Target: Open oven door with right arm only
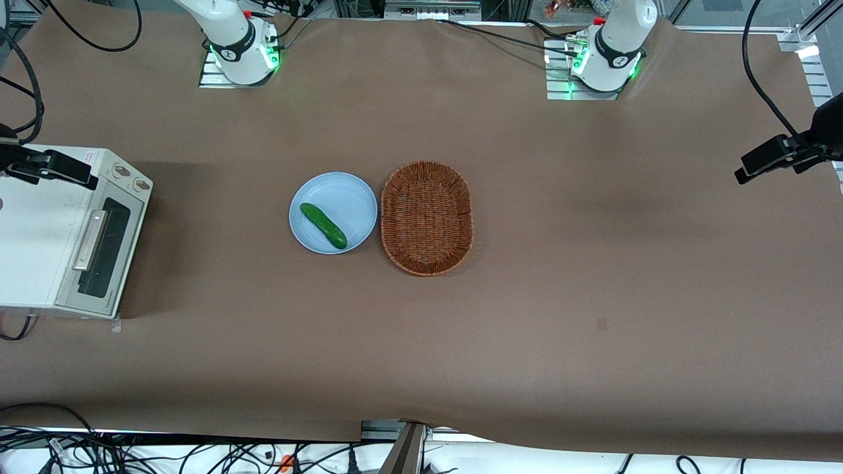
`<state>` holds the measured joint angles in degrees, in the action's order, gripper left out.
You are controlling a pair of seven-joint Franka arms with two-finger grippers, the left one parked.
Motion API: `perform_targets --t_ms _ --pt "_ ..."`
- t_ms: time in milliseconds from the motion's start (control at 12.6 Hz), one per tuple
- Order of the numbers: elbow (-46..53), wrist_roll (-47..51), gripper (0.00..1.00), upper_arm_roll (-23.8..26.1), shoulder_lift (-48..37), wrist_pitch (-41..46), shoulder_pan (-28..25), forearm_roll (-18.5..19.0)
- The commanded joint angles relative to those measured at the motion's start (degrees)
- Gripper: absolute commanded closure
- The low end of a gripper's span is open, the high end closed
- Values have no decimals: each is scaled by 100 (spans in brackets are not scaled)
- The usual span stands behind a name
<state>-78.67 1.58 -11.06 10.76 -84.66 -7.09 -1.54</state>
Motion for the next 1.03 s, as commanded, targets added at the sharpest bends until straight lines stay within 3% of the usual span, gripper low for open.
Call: perform_targets --t_ms 0,950 --pt "19 -43 0 86 -117 116 85 -110" --pt "-131 -26 0 104 58 643 50 -101"
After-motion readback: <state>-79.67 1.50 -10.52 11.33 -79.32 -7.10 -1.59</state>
